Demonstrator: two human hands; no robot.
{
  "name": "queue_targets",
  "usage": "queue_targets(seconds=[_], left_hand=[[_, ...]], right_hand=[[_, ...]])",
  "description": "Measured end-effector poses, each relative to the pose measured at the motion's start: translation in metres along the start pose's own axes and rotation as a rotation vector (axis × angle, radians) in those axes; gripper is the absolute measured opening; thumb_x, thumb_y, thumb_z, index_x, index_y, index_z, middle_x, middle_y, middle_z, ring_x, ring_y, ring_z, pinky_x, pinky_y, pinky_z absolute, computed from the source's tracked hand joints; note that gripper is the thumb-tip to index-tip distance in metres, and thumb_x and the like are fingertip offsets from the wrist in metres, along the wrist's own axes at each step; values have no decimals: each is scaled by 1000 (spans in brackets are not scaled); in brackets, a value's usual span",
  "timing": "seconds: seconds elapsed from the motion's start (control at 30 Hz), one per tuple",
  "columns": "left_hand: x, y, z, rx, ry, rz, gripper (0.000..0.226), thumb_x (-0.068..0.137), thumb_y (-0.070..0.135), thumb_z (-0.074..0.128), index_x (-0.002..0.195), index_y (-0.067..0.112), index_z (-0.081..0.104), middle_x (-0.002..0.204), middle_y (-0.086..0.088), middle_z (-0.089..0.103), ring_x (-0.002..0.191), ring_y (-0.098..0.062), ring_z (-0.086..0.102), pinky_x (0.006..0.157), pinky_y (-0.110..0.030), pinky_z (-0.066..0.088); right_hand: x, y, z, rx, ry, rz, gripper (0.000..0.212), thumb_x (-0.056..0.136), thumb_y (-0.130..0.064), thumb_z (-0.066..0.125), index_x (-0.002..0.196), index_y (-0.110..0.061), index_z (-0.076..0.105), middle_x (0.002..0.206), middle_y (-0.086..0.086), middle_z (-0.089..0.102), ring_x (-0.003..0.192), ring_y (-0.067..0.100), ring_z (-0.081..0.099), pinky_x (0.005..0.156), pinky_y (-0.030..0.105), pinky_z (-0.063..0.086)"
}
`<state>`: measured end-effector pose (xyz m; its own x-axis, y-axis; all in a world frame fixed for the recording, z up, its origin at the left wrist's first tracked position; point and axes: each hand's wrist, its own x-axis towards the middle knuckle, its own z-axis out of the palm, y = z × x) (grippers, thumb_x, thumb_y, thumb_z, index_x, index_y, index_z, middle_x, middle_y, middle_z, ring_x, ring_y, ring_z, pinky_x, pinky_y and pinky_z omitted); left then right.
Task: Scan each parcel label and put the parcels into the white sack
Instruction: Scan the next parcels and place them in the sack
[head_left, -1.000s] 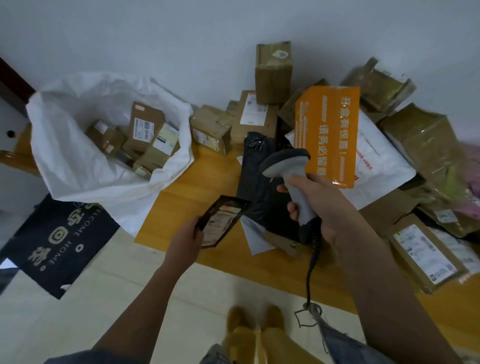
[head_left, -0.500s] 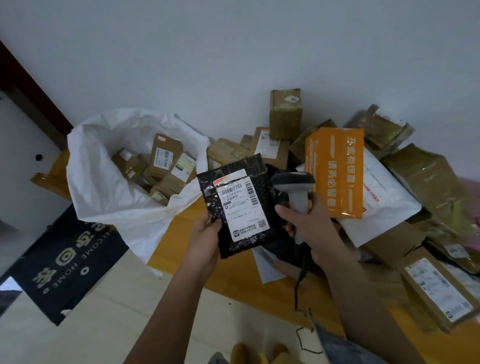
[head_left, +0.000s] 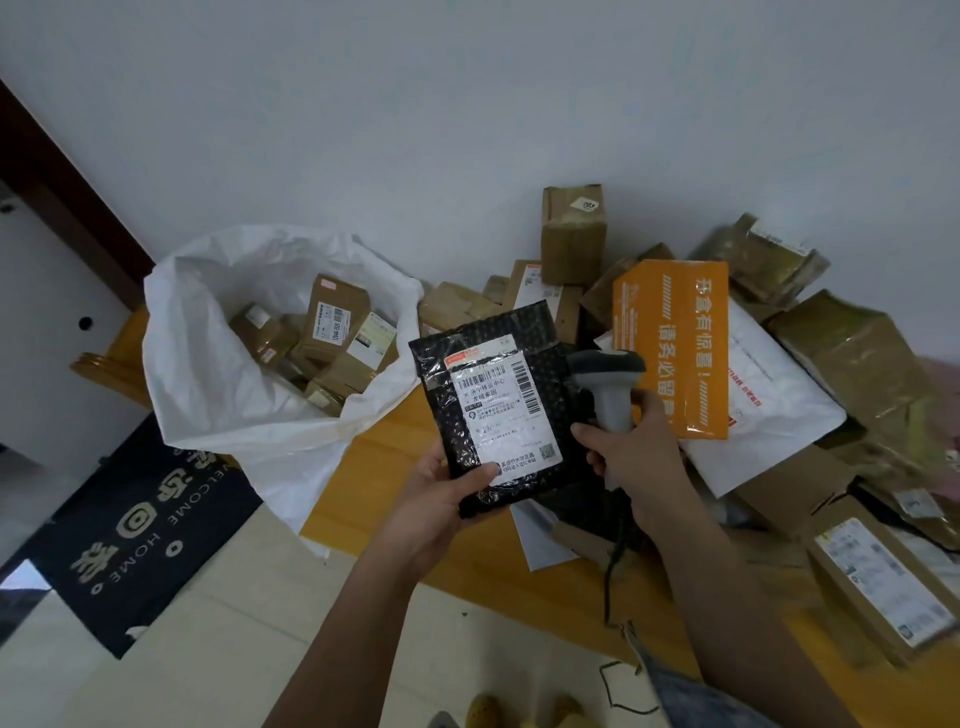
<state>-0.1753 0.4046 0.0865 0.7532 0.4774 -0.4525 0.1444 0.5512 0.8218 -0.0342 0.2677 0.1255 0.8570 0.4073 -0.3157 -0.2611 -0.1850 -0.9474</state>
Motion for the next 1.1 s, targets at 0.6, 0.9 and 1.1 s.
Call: queue_targets(seconds=[0.6, 0.9, 1.1], left_hand=[[18, -11, -7, 28, 384, 2, 32, 88, 2, 68, 116, 13, 58, 108, -6, 71, 95, -23, 69, 66, -31, 59], [21, -13, -8, 12, 412, -9, 33, 88, 2, 67, 118, 12, 57, 107, -6, 70, 94, -21, 68, 63, -29, 58], [21, -14, -1, 14, 421, -11, 27, 89, 2, 66, 111, 15, 56, 105, -5, 69, 90, -19, 67, 66, -30, 57]], right_hand=[[-39, -70, -7, 223, -438, 140, 23, 99, -24, 52, 109, -7, 62, 101, 14, 61, 54, 15, 54, 51, 26, 45], [-49, -84, -11, 204, -421, 129, 19, 100, -24, 50, 105, -9, 60, 95, 11, 60, 50, 13, 52, 48, 24, 43], [-51, -85, -17, 251, -428, 136, 21, 99, -24, 51, 109, -9, 61, 96, 12, 62, 49, 13, 52, 47, 24, 44]])
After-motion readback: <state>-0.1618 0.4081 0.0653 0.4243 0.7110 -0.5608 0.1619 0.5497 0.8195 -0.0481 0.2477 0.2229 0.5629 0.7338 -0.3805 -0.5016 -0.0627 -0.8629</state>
